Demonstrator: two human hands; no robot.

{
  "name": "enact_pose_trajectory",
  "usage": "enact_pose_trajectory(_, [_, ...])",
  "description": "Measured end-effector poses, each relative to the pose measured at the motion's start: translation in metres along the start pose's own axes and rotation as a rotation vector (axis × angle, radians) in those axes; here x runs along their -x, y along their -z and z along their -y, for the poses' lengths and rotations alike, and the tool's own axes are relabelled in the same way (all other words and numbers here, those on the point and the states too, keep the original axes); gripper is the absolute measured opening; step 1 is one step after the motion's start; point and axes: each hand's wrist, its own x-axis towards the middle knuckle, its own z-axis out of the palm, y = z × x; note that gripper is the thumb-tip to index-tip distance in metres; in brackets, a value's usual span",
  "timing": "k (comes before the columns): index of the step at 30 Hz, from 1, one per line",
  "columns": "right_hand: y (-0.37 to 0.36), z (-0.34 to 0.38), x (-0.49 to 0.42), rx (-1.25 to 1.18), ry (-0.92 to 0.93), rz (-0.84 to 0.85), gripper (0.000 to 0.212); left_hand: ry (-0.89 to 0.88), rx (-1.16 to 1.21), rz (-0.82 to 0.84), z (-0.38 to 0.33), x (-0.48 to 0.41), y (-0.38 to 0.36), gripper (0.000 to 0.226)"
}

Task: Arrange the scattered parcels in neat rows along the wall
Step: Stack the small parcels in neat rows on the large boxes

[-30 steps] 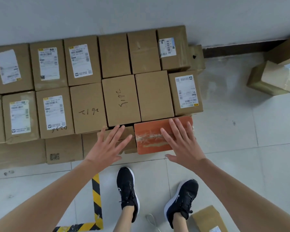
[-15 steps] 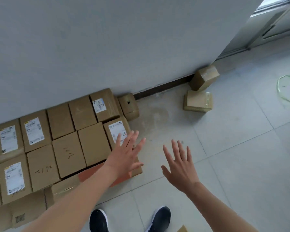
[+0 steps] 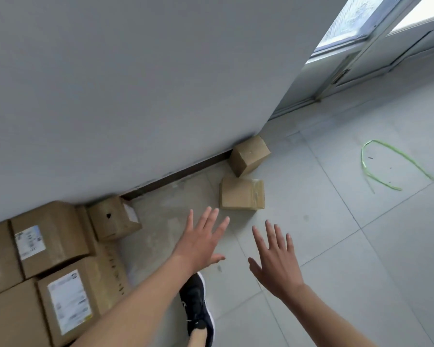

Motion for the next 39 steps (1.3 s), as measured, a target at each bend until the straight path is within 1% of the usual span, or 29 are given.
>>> enact_pose_trajectory(2, [-0.006,-0.028,-0.050,0.002,-0.023,0.037,0.079,-0.034,-0.027,0.053,0.005,-0.058,-0.012,0.098])
enact_pose_trajectory(5, [-0.016,-0.065,-0.130,-0.013,-0.068,0.003,0.077,-0.049,-0.051,0.119,0.012,-0.135,-0.033,0.089])
enact_pose_trajectory(7, [-0.022,-0.085,-0.183,-0.026,-0.052,-0.021,0.076,-0.031,-0.060,0.168,0.019,-0.180,-0.047,0.090])
enact_pose_trajectory(9, [-0.025,-0.106,-0.238,-0.007,-0.022,-0.046,0.078,0.008,-0.084,0.210,0.021,-0.223,-0.064,0.098])
enact_pose_trajectory(11, [-0.026,-0.123,-0.289,0.020,-0.001,-0.058,0.082,0.015,-0.079,0.287,0.020,-0.262,-0.078,0.109])
enact_pose_trajectory(13, [-0.024,-0.135,-0.338,0.039,0.010,-0.109,0.088,0.014,-0.083,0.308,0.015,-0.301,-0.094,0.124])
enact_pose_trajectory(15, [-0.018,-0.141,-0.381,0.057,0.009,-0.148,0.097,0.013,-0.086,0.328,0.008,-0.335,-0.107,0.137])
enact_pose_trajectory(17, [-0.013,-0.143,-0.412,0.067,-0.005,-0.149,0.109,0.020,-0.074,0.368,-0.004,-0.358,-0.119,0.145])
enact_pose_trajectory(20, [-0.011,-0.140,-0.443,-0.046,-0.012,-0.112,0.124,0.083,-0.032,0.385,-0.018,-0.380,-0.138,0.151])
enact_pose_trajectory(22, [-0.014,-0.132,-0.452,-0.131,0.004,-0.134,0.128,0.101,-0.028,0.368,-0.022,-0.385,-0.144,0.151])
enact_pose_trajectory(25, [-0.022,-0.118,-0.447,-0.133,0.041,-0.172,0.128,0.109,-0.052,0.336,-0.027,-0.378,-0.149,0.144])
enact_pose_trajectory(28, [-0.027,-0.114,-0.438,-0.100,-0.032,-0.094,0.133,0.095,-0.071,0.337,-0.028,-0.364,-0.151,0.141])
enact_pose_trajectory(30, [-0.025,-0.110,-0.431,-0.160,-0.113,-0.049,0.133,0.113,-0.065,0.339,-0.028,-0.346,-0.149,0.140])
enact_pose_trajectory(32, [-0.020,-0.105,-0.414,-0.206,-0.126,-0.021,0.131,0.123,-0.076,0.332,-0.028,-0.320,-0.141,0.141])
enact_pose_trajectory(34, [-0.014,-0.099,-0.384,-0.193,-0.090,-0.004,0.128,0.113,-0.099,0.312,-0.027,-0.286,-0.130,0.142])
enact_pose_trajectory(39, [0.024,-0.071,-0.274,-0.164,0.073,-0.078,0.115,0.119,-0.075,0.275,-0.013,-0.169,-0.066,0.141])
